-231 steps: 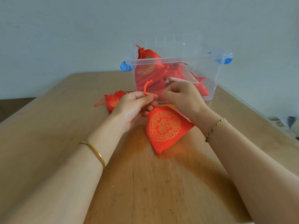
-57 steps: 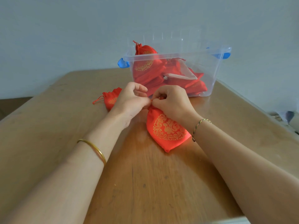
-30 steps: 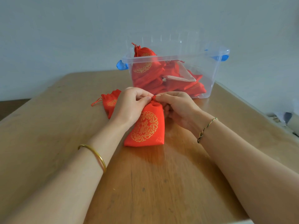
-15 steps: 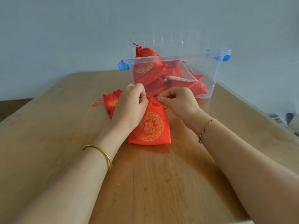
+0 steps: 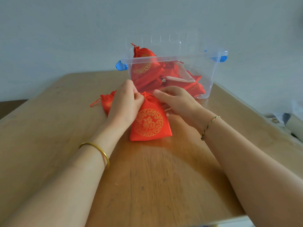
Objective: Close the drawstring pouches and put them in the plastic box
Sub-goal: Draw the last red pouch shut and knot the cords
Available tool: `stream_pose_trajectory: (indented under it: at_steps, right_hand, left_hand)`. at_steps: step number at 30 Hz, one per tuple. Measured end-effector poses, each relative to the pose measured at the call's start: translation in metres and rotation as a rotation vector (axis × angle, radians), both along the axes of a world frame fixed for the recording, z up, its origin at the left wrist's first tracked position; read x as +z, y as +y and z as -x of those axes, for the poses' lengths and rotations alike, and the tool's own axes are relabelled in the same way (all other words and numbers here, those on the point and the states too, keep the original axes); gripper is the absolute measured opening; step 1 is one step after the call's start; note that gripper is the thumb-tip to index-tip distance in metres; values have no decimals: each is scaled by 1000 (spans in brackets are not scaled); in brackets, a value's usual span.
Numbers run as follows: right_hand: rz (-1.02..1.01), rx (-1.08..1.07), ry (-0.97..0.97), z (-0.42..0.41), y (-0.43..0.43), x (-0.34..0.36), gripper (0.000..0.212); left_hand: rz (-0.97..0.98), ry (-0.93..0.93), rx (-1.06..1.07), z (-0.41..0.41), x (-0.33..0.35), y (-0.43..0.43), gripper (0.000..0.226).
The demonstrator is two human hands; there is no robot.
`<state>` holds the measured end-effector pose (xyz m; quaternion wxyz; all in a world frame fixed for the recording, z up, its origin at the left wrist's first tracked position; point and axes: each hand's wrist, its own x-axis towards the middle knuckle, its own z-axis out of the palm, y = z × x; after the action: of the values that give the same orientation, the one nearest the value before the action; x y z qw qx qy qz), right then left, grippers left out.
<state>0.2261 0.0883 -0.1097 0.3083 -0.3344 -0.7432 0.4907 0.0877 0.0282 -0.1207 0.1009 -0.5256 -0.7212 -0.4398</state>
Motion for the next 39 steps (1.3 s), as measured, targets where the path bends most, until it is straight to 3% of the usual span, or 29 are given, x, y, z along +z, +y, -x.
stream_pose_trajectory:
  at_steps: [3, 9, 12, 16, 19, 21, 23, 26, 29, 32, 35, 37, 39]
  right_hand:
    - [-21, 4, -162, -5, -1, 4, 50]
    - [-295, -110, -73, -14, -1, 20, 9]
    - [-298, -134, 59, -20, 6, 43, 18]
    - [-303, -208, 196, -16, 25, 82, 14]
    - [-253, -348, 260, 0, 56, 109, 25]
    - [-304, -442, 130, 9, 76, 120, 30]
    - [-431, -537, -189, 7, 80, 123, 38]
    - [-568, -574, -286, -4, 80, 110, 13]
    - [-644, -626, -113, -10, 63, 91, 32]
    - [-732, -619, 86, -12, 31, 66, 31]
    - [-710, -420, 69, -2, 9, 33, 25]
    - [-643, -264, -16, 7, 4, 13, 25]
    - [-568, -169, -87, 13, 2, 0, 24]
  left_hand:
    - [-23, -147, -19, 5, 7, -3, 6]
    - [-97, -183, -87, 10, 35, -4, 10]
    - [-113, -204, -38, 23, 32, -3, 13]
    - [200, -4, 62, 42, 9, 0, 25]
    - [407, 9, 65, 46, -7, 3, 16]
    - [453, -8, 57, 46, -13, 3, 22]
    - [471, -5, 38, 43, -11, 1, 23]
    - [503, -32, -83, 34, 0, -5, 17]
    - [579, -65, -240, 22, 15, -14, 15]
    - [580, -172, -303, 20, 17, -13, 16]
    - [433, -164, -50, 33, 5, -8, 23]
    - [508, -30, 237, 41, -5, -7, 41]
    - [609, -10, 381, 42, -10, -9, 47]
